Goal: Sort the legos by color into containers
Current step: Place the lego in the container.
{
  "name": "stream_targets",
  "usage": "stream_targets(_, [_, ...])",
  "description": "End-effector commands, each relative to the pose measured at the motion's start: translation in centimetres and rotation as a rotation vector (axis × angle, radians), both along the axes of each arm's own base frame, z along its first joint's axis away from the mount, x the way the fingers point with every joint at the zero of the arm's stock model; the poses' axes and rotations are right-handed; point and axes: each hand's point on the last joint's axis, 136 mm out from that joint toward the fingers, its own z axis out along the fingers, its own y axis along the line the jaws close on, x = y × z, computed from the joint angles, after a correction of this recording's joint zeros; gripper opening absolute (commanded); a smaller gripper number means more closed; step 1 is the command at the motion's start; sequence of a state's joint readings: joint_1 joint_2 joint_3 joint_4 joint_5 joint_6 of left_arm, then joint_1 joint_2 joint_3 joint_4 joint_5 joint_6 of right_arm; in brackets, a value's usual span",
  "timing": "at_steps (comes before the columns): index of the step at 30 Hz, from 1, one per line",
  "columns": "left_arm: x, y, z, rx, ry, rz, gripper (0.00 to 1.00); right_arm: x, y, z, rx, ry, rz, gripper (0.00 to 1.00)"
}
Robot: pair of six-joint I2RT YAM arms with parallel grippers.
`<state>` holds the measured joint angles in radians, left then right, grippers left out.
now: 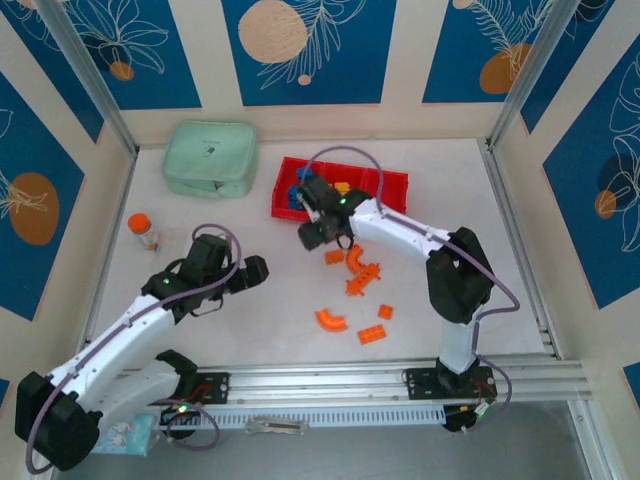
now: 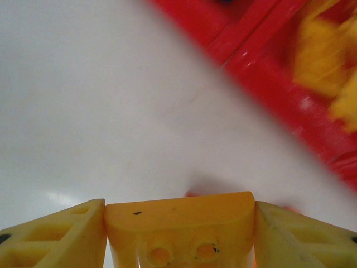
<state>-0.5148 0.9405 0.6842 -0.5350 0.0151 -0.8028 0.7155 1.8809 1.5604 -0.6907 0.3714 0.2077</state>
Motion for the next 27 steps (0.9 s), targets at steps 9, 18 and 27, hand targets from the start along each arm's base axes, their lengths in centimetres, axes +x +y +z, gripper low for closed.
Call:
stream_targets(9, [3.9, -2.6, 2.1, -0.025, -0.050, -0.050, 0.99, 13.2, -3.0, -0.3, -0.024, -0.138, -0.161, 0.64])
stream_targets(18, [4.1, -2.9, 2.6, -0.038, -0.054, -0.057, 0.99, 13.5, -2.8, 3.5, 0.034, -0.164, -0.158, 0.84])
stream_targets(27, [2.7, -3.1, 2.5, -0.069, -0.063, -0.094, 0.99, 4.1, -4.4, 4.8, 0.155, -0.038, -0.210, 0.87])
